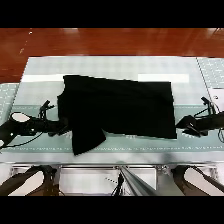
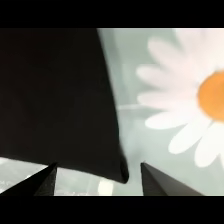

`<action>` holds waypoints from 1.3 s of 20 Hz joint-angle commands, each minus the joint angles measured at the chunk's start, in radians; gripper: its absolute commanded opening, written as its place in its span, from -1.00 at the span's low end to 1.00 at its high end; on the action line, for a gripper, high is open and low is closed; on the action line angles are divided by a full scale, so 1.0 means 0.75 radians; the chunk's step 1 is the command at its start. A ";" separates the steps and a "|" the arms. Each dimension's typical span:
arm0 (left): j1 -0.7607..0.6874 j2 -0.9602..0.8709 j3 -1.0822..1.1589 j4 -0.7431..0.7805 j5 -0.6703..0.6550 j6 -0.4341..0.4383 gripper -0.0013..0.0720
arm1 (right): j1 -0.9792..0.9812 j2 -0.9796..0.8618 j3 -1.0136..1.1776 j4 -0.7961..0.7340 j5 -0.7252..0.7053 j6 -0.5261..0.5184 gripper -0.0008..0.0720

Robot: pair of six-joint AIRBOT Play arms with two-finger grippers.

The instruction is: Fold the shirts.

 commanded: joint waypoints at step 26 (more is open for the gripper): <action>-0.037 -0.585 1.271 -0.095 -0.011 0.025 -0.91 | 0.397 -0.415 0.542 0.740 -0.878 -0.037 -0.92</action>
